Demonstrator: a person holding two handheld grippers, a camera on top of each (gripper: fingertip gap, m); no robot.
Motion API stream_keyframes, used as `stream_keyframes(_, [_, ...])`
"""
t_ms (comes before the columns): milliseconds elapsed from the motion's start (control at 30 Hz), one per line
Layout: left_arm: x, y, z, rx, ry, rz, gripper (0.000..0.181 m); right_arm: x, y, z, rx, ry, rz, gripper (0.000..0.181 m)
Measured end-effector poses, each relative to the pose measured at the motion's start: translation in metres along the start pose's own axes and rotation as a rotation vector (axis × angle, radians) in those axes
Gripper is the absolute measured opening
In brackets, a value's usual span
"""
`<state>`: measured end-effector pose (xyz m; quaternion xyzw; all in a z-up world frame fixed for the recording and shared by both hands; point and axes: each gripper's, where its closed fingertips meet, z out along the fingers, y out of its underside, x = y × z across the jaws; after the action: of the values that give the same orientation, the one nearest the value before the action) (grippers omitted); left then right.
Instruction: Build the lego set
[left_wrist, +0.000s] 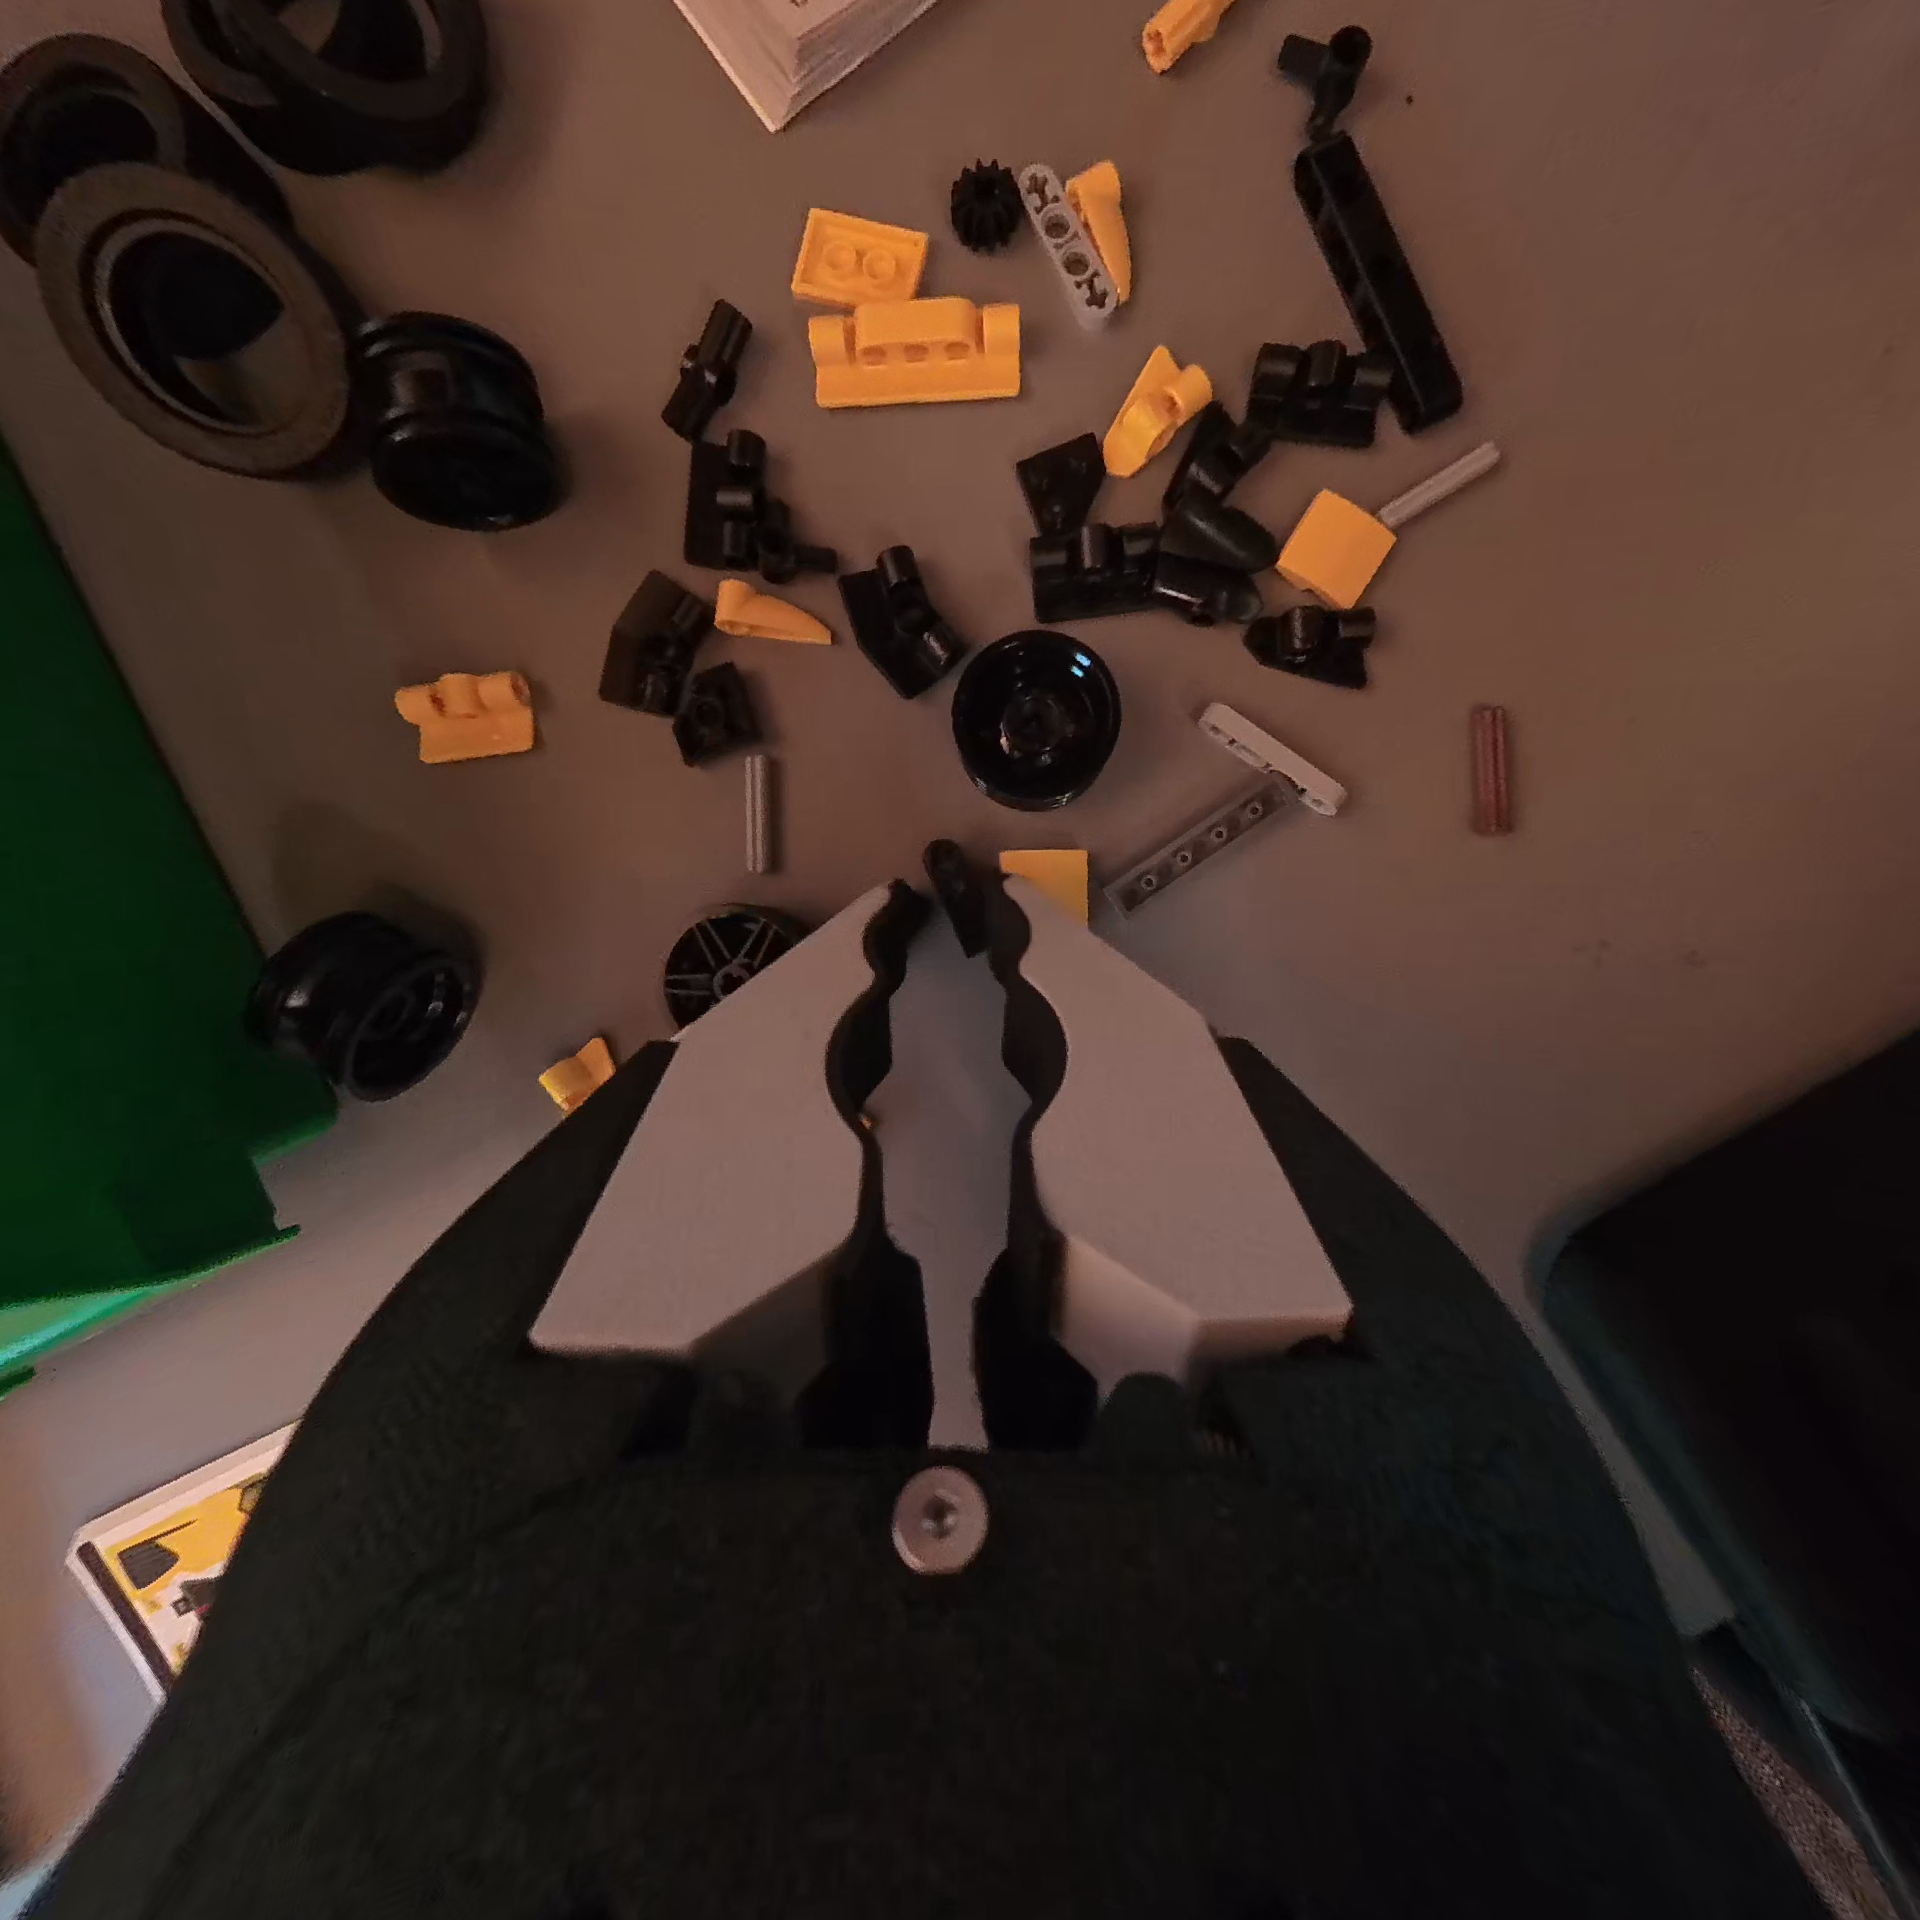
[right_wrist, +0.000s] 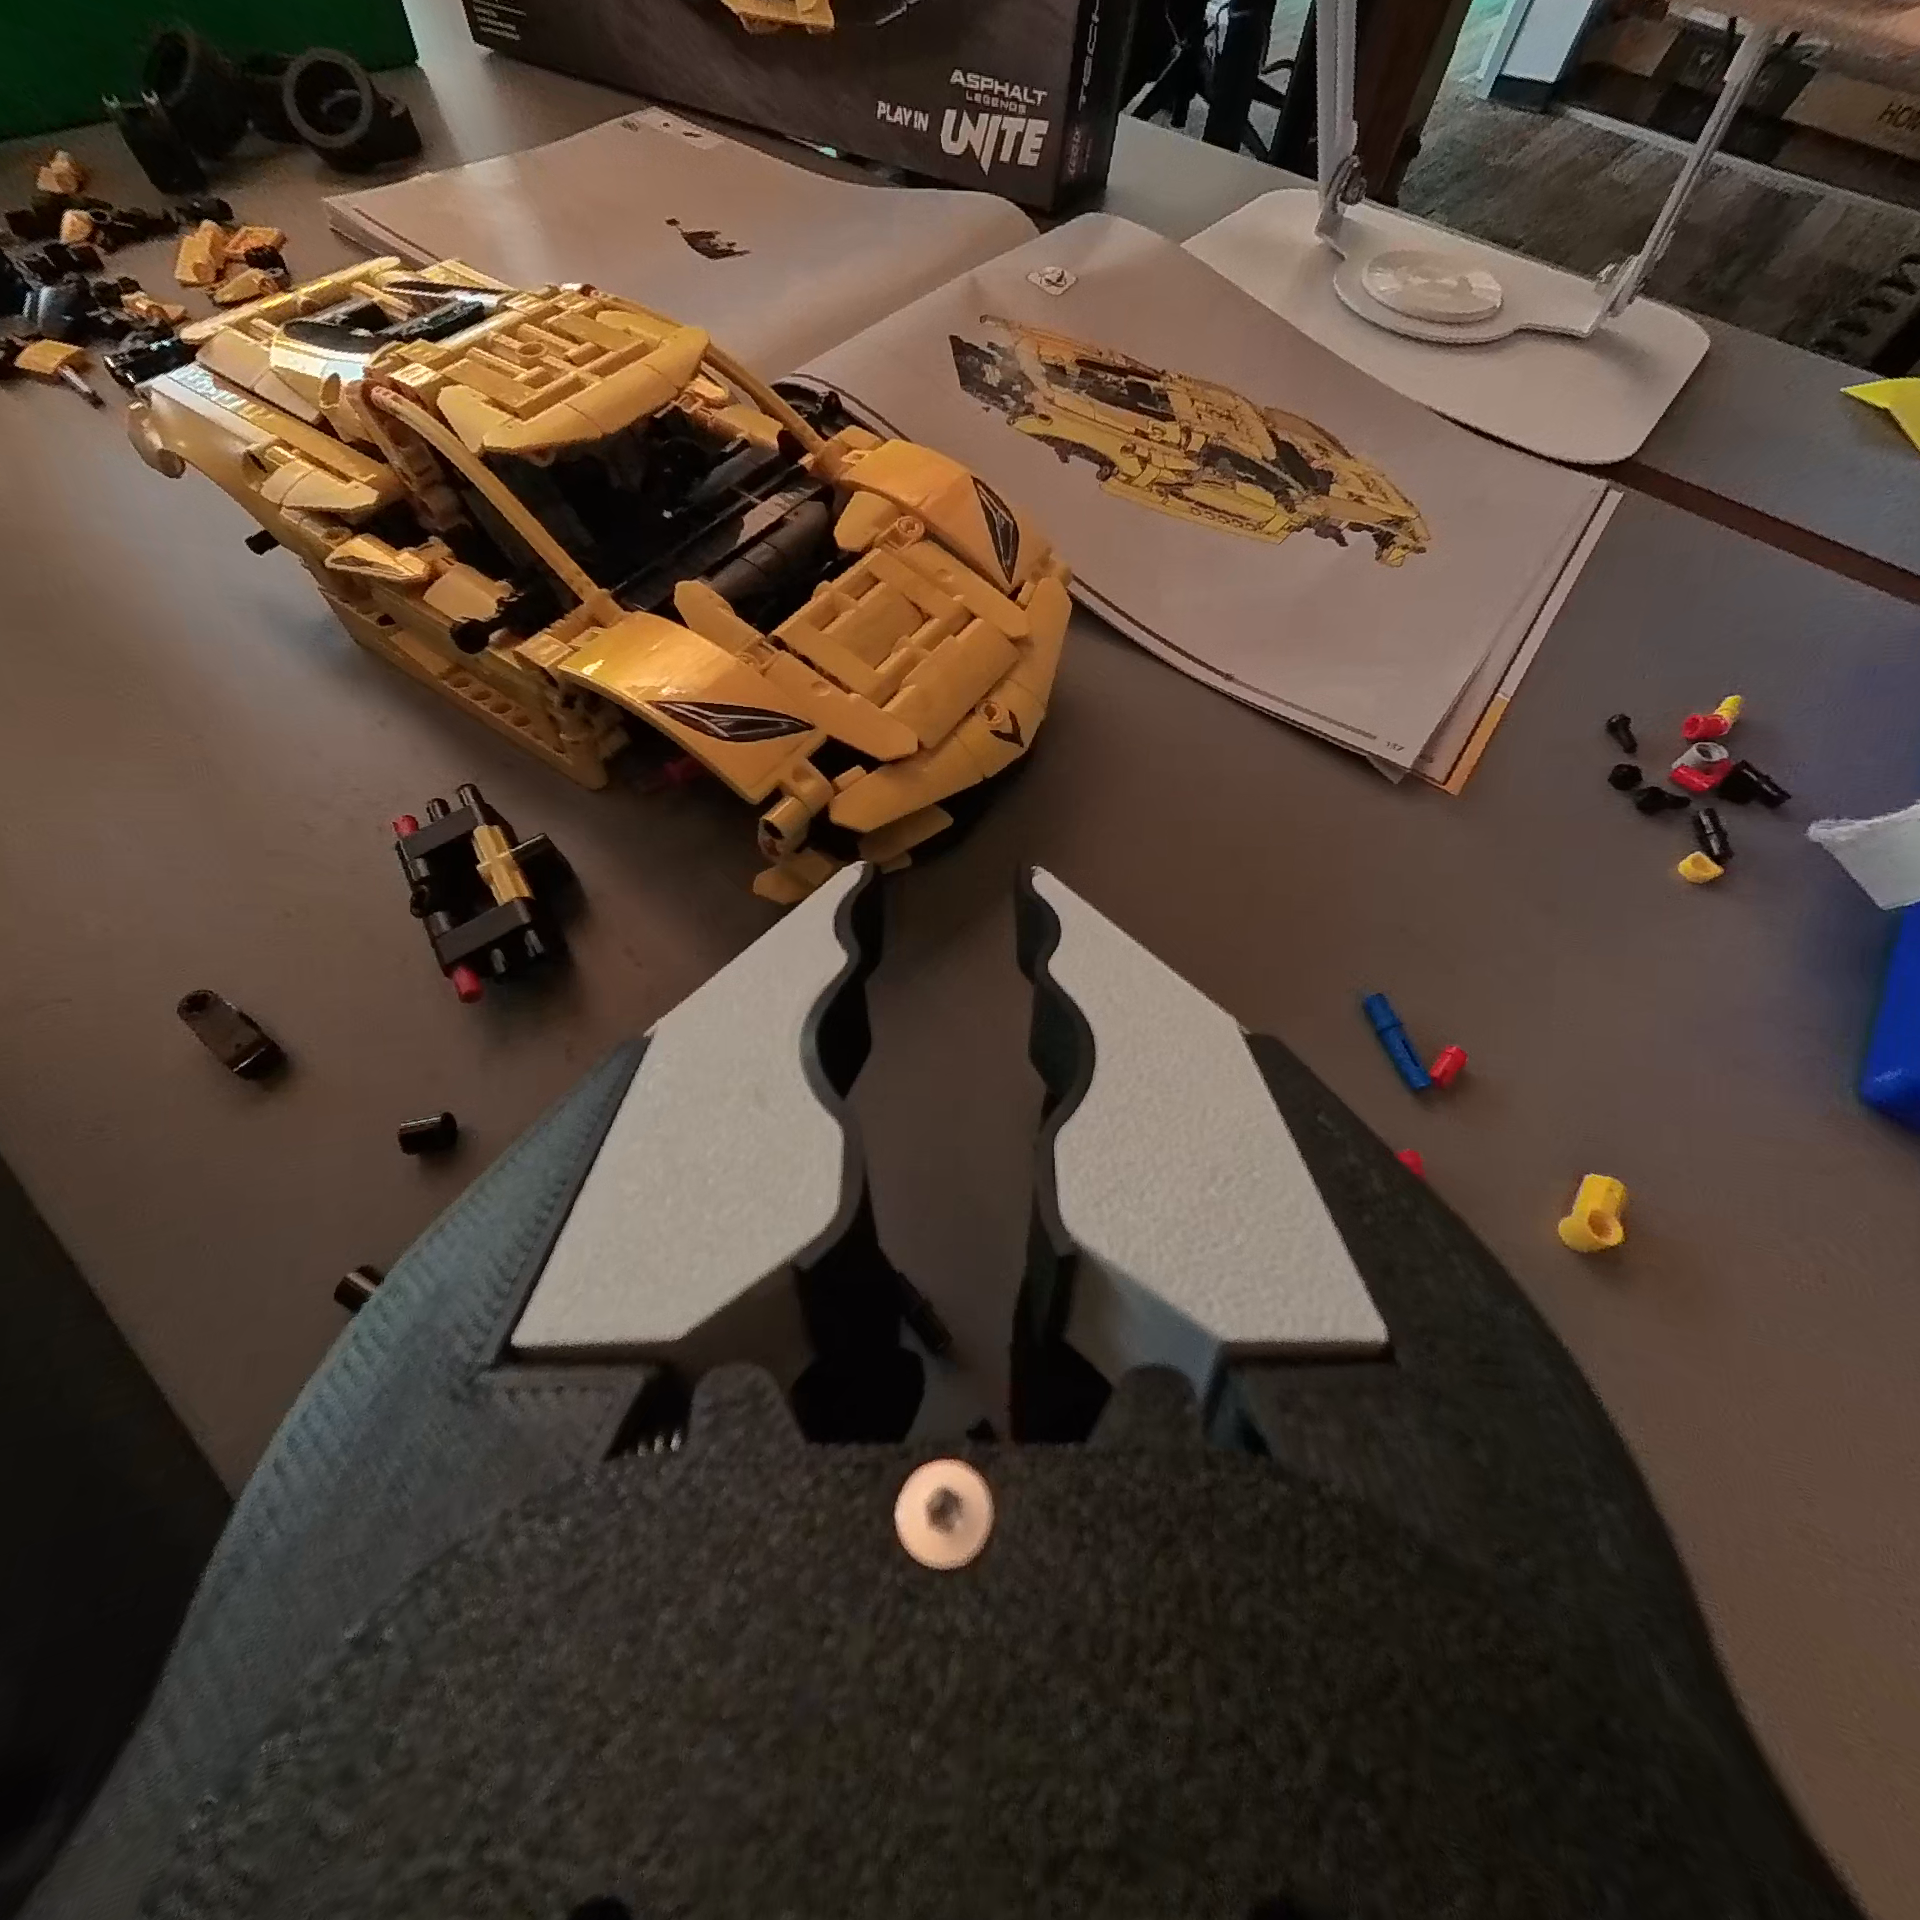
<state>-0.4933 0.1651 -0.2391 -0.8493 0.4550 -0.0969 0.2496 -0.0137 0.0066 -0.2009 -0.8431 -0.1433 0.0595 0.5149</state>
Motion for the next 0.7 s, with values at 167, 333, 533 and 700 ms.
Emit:
stream_keyframes(167, [0.003, -0.002, -0.001, -0.006, 0.005, 0.022, 0.000, 0.000, 0.000, 0.000, 0.001, 0.001, -0.003, 0.024])
stream_keyframes(333, [0.000, 0.000, -0.004, -0.008, -0.004, 0.001, 0.000, 0.000, -0.001, -0.001, 0.004, 0.000, -0.002, 0.024])
stream_keyframes(533, [-0.001, -0.007, -0.008, 0.056, 0.011, -0.233, 0.015, -0.001, 0.000, 0.000, 0.002, -0.003, -0.004, 0.024])
stream_keyframes(700, [-0.009, -0.006, -0.015, 0.080, -0.098, -0.522, 0.015, -0.002, 0.000, 0.000, -0.001, -0.003, -0.008, 0.024])
